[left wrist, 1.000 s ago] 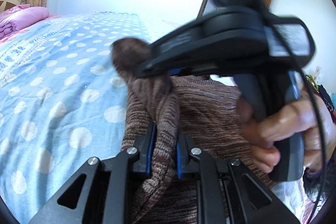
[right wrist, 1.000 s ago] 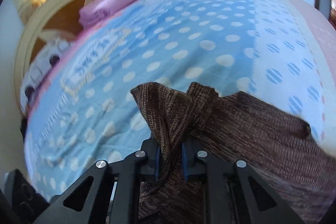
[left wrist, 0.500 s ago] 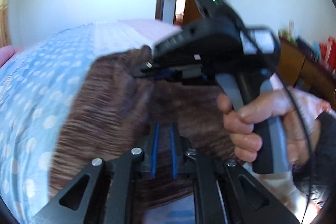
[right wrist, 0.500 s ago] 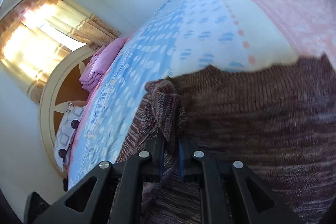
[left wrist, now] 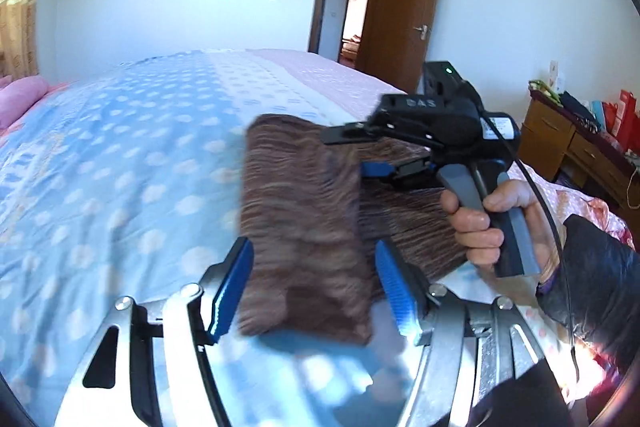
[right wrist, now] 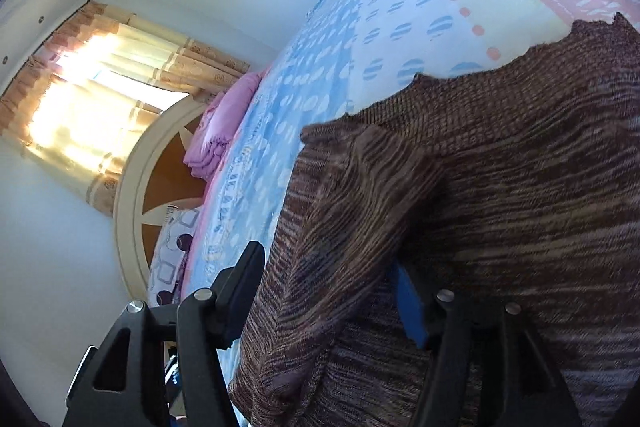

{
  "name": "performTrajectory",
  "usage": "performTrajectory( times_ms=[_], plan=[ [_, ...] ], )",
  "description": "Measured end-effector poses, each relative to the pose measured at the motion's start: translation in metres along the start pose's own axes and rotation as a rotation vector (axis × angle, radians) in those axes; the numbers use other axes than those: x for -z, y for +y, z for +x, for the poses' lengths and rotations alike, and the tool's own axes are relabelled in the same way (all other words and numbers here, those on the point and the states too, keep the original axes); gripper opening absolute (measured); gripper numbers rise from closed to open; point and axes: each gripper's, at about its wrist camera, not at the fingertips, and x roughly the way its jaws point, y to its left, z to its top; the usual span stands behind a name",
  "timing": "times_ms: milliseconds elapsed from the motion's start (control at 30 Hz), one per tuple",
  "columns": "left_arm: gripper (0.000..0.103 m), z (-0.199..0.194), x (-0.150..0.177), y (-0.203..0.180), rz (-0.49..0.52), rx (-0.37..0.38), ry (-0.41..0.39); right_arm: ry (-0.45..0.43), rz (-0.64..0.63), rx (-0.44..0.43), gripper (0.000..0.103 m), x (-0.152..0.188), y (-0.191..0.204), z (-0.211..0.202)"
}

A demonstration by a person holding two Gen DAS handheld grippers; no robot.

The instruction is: Fold small clothes

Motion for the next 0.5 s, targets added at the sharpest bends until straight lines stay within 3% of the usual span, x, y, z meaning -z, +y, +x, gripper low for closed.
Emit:
performTrajectory(
  times_ms=[133,233,367,433,467,500],
  plan=[
    [0.066,0.005,0.009,0.025,-0.017,-0.03,0.028,0.02,0.015,-0.018,0.063,0.028,0.013,-0.003],
    [0.066,0.01,0.013,0.023,0.004,-0.028,0.039,0.05,-0.033,0.01,0.063,0.066,0.031,-0.005],
    [0.066,0.007,0.017,0.013,0.068,-0.03,0.045,0.155,-0.015,-0.043,0.063,0.096,0.041,0.013],
    [0.072,0.006,0.017,0.01,0.088,-0.038,0.036,0.155,-0.096,0.001,0.062,0.102,0.056,0.02],
    [0.075,0.003,0.018,0.009,0.093,-0.039,0.032,0.165,-0.103,-0.011,0.049,0.102,0.058,0.022],
    [0.078,0.0,0.019,0.007,0.103,-0.039,0.025,0.19,-0.081,-0.04,0.021,0.1,0.058,0.026]
  ],
)
